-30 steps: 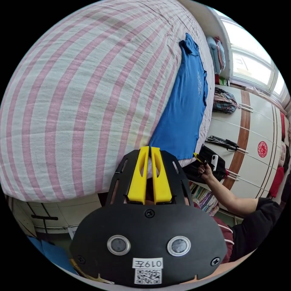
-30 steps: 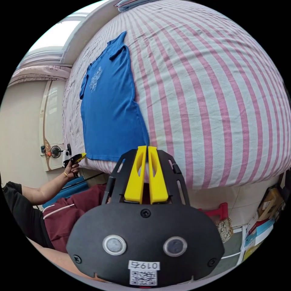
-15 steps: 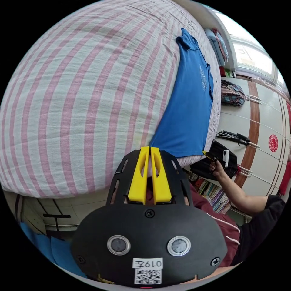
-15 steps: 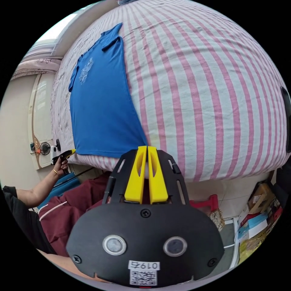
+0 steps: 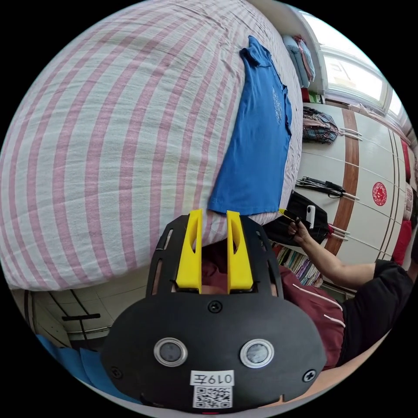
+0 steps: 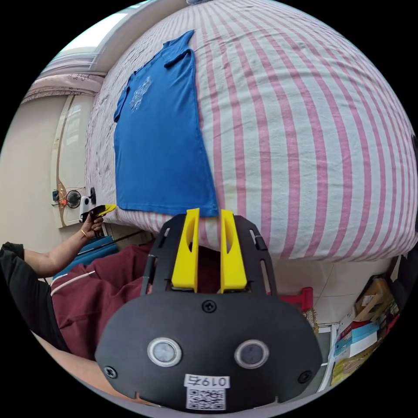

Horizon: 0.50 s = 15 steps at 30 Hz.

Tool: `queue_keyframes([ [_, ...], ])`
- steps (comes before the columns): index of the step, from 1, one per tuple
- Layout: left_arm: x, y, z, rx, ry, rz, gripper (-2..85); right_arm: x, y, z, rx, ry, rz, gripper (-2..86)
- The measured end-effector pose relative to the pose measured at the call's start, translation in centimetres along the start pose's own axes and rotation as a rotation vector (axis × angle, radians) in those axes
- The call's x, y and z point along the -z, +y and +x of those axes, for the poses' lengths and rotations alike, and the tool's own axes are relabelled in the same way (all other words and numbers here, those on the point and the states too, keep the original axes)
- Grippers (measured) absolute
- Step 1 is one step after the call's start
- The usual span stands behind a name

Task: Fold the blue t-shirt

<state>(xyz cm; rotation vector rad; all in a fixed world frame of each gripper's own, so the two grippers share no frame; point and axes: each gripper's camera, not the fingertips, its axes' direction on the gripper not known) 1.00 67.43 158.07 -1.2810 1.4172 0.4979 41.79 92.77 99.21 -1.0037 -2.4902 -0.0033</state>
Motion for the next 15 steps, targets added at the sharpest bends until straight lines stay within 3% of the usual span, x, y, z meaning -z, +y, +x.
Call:
queue_keyframes([
  [4, 0.3, 0.0, 0.6, 0.001, 0.004, 0.082, 9.3, 0.9, 1.1, 0.0, -0.007, 0.014, 0.050, 7.9],
  [7, -1.1, -0.7, 1.7, -0.038, -0.063, 0.033, 9.9, 1.4, 2.0, 0.0, -0.011, 0.030, 0.091, 7.4],
  [15, -2.2, 0.0, 1.7, -0.007, 0.007, 0.138, 9.7, 0.6, 3.1, 2.7, -0.110, -0.119, 0.162, 8.2],
])
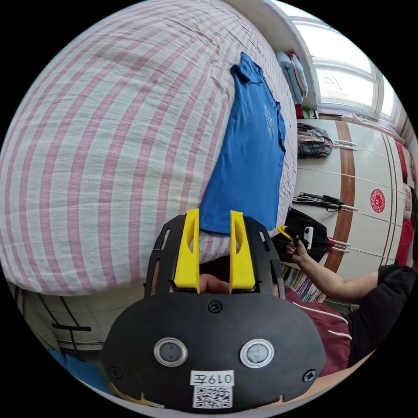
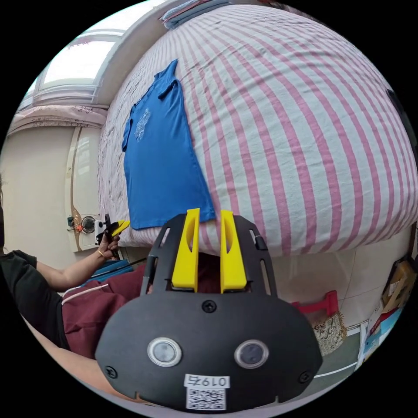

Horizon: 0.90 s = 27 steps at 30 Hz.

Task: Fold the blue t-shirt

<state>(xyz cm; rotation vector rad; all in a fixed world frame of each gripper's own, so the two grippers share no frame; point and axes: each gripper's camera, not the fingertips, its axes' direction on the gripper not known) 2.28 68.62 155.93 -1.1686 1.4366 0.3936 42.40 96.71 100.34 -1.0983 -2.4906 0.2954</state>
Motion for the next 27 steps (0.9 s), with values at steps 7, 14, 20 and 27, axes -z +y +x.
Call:
queue_keyframes([
  [7, -1.0, -0.1, 0.2, -0.068, -0.055, -0.065, 10.0, -1.0, -0.1, -0.2, 0.077, 0.027, -0.055, 8.6],
  [14, -1.1, -0.7, 0.6, -0.105, -0.056, -0.076, 9.6, -1.6, -1.7, -0.6, 0.136, 0.047, -0.075, 8.5],
  [20, -0.2, -2.1, 0.8, -0.156, -0.058, -0.074, 8.2, -1.7, -3.1, 0.1, 0.148, 0.018, -0.102, 7.8],
  [27, -0.9, -4.3, 0.4, -0.193, -0.071, -0.190, 7.2, -1.8, -4.6, 1.0, 0.160, -0.024, -0.155, 6.7],
])
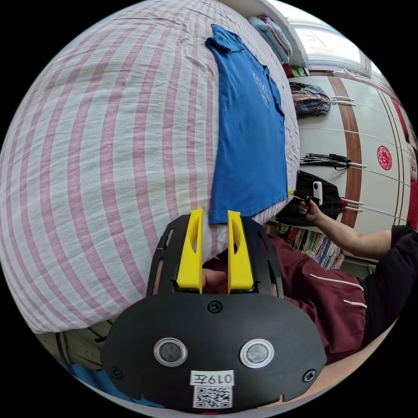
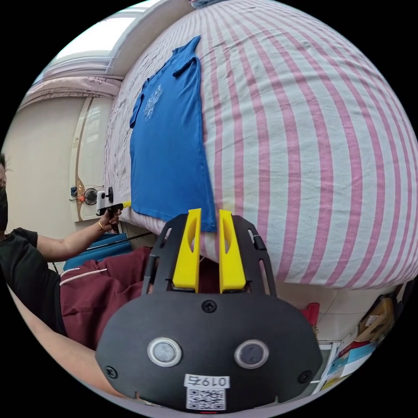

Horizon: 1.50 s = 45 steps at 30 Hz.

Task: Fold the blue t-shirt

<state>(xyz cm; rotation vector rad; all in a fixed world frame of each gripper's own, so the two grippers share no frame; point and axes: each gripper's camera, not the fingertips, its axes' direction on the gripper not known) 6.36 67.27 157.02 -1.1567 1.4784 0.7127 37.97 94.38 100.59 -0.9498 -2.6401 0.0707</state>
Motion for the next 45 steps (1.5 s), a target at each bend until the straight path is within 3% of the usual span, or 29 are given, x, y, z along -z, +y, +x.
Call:
queue_keyframes([
  [3, 0.1, -0.6, -0.3, 0.001, 0.003, -0.011, 6.5, 0.1, -0.5, 0.4, 0.007, -0.018, -0.015, 6.4],
  [7, 0.0, -1.4, -1.3, 0.029, 0.151, -0.028, 5.7, 0.0, -1.4, 0.9, 0.015, -0.073, -0.032, 6.5],
  [11, 0.0, -2.3, -1.2, 0.025, 0.127, -0.039, 5.2, 0.3, -2.2, 1.5, 0.008, -0.088, -0.036, 6.3],
  [34, 4.4, -4.3, -3.4, 0.164, 0.368, 0.012, 1.1, 4.3, -7.4, 5.0, -0.062, -0.284, -0.020, -0.5],
  [45, 9.2, -6.8, -2.3, 0.160, 0.469, -0.015, 1.3, 8.2, -13.5, 4.9, -0.032, -0.309, -0.133, -0.4],
])
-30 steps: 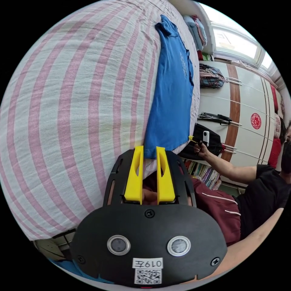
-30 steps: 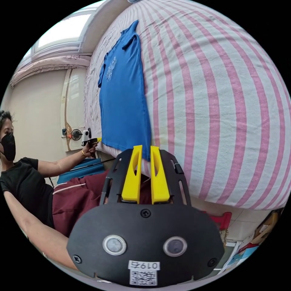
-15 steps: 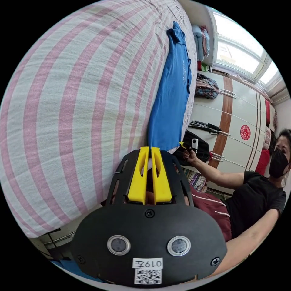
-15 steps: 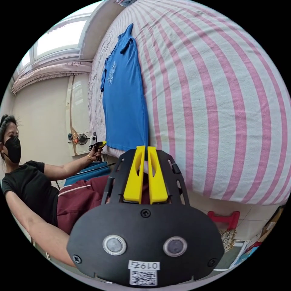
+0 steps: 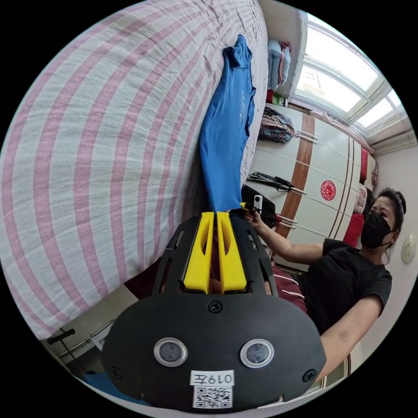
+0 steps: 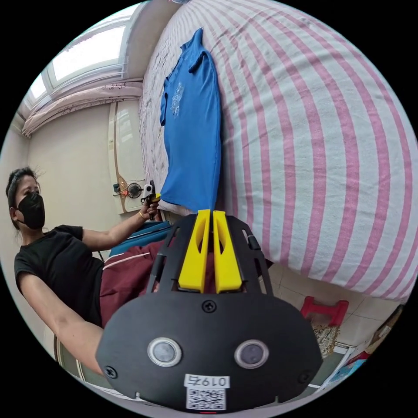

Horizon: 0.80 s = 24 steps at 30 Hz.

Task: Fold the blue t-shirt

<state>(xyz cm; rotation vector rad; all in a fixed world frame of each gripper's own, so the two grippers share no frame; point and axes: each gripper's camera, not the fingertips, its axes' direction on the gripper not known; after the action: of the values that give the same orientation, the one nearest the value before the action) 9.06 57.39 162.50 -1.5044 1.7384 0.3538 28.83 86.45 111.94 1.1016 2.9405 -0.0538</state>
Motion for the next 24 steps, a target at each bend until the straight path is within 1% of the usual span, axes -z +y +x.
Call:
queue_keyframes([
  [4, 0.3, -1.6, 1.0, 0.072, -0.143, -0.101, 1.5, 0.6, -2.6, 0.7, -0.053, 0.060, -0.055, -0.3],
  [7, 0.7, -2.6, 1.3, 0.122, -0.160, -0.109, 1.5, 1.2, -4.7, 1.3, -0.079, 0.062, -0.083, -0.3],
  [9, 1.0, -3.1, 1.8, 0.131, -0.172, -0.134, 1.6, 2.0, -6.2, 1.3, -0.073, 0.025, -0.101, -0.2],
  [11, 1.7, -3.5, 2.6, 0.111, -0.094, -0.112, 1.6, 3.2, -7.4, 1.0, -0.074, -0.027, -0.097, -0.2],
  [13, 3.1, -4.1, 3.8, 0.086, 0.105, -0.059, 1.6, 4.8, -8.8, 0.4, -0.058, -0.104, -0.072, -0.2],
  [15, 4.0, -4.8, 5.1, 0.042, 0.199, -0.030, 1.6, 7.1, -10.9, -0.6, -0.036, -0.162, -0.041, -0.2],
  [17, 5.2, -5.8, 6.7, -0.011, 0.245, 0.005, 1.6, 9.0, -12.8, -1.4, -0.013, -0.236, 0.002, -0.2],
  [19, 6.8, -7.6, 8.6, -0.076, 0.324, 0.084, 1.6, 10.9, -14.9, -2.1, 0.004, -0.292, 0.052, -0.2],
  [21, 8.0, -9.3, 10.0, -0.130, 0.378, 0.146, 1.6, 13.4, -18.1, -2.8, 0.023, -0.392, 0.138, -0.2],
  [24, 9.6, -12.3, 11.9, -0.192, 0.470, 0.249, 1.7, 16.3, -22.5, -3.3, 0.044, -0.491, 0.239, -0.2],
])
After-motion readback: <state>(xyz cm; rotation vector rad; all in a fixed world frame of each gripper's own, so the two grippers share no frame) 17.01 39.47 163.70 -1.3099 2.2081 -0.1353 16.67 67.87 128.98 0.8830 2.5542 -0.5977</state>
